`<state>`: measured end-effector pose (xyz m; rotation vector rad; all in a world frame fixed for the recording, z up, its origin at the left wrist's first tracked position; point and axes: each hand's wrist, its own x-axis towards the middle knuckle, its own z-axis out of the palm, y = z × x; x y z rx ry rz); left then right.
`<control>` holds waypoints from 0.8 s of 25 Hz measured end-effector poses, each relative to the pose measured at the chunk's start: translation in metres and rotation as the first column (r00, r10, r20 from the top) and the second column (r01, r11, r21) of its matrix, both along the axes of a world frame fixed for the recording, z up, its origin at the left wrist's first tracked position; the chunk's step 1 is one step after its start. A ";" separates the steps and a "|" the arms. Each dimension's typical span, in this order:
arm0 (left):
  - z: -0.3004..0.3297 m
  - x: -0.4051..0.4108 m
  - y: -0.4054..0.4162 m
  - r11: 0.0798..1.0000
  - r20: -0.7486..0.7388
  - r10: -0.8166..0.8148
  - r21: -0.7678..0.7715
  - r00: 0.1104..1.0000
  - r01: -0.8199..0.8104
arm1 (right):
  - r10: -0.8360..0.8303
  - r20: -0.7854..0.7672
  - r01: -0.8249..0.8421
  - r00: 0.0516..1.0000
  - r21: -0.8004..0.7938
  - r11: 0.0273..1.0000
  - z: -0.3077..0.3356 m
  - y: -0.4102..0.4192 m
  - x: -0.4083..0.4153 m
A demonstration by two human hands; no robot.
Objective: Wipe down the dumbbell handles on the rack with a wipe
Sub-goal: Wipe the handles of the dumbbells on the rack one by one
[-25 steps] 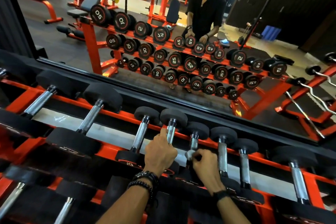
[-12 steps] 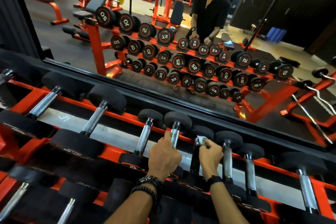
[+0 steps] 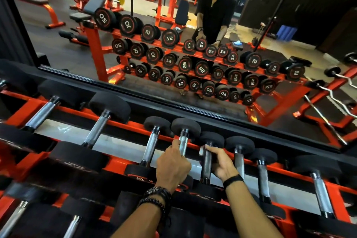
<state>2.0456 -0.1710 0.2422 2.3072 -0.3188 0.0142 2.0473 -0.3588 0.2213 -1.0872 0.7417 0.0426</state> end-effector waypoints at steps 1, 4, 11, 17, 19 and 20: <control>0.001 0.000 0.000 1.000 -0.004 -0.001 -0.001 1.000 0.001 | 0.025 -0.026 -0.025 0.999 0.013 1.000 0.002 0.001 0.006; 0.005 -0.001 -0.001 1.000 -0.009 0.005 0.006 1.000 -0.005 | 0.009 -0.134 -0.021 0.991 -0.088 0.996 -0.004 0.012 0.020; 0.008 -0.002 0.001 1.000 -0.024 -0.002 0.009 1.000 0.003 | -0.229 -0.136 -0.032 0.964 -0.913 0.406 -0.013 0.026 0.007; 0.005 -0.001 0.002 1.000 -0.004 -0.007 -0.007 1.000 0.006 | -0.325 0.031 0.228 0.945 -0.774 0.590 -0.022 0.013 -0.001; 0.005 -0.001 0.002 1.000 -0.008 -0.014 -0.006 1.000 0.014 | -0.378 -0.084 0.256 0.922 -0.601 0.757 -0.029 0.006 -0.001; 0.005 -0.002 0.003 1.000 -0.013 -0.014 -0.003 1.000 0.014 | -0.398 -0.085 0.280 0.913 -0.578 0.766 -0.028 0.006 0.000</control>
